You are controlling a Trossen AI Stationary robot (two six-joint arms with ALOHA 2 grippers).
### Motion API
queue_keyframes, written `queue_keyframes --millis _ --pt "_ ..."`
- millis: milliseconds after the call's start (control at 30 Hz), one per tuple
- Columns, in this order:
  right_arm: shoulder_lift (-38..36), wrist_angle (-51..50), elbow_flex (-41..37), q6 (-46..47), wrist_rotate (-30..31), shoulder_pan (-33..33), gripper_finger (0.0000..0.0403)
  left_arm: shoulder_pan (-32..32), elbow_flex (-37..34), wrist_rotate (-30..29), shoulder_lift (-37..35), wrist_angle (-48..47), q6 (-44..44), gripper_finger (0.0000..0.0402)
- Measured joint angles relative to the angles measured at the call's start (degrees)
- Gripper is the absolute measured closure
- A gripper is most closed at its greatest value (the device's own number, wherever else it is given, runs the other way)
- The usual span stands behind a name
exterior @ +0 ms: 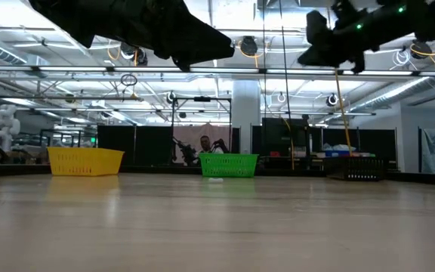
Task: Sort Halloween decoration
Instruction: Put the white bone toy into the black bin
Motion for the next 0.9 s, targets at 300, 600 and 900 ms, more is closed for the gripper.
queue_keyframes --millis 300,600,900 --pt "2.48 -49.44 13.95 22.10 -6.40 -6.43 0.0399 0.00 0.02 0.07 0.00 -0.35 0.01 0.0240" --pt "2.52 -76.98 23.60 24.13 -15.42 -16.96 0.0399 0.00 0.02 0.13 0.00 -0.57 0.05 0.0240" --pt "2.70 -79.38 19.92 21.20 -24.31 -29.72 0.0399 0.00 0.02 0.15 0.00 -0.56 0.05 0.0240"
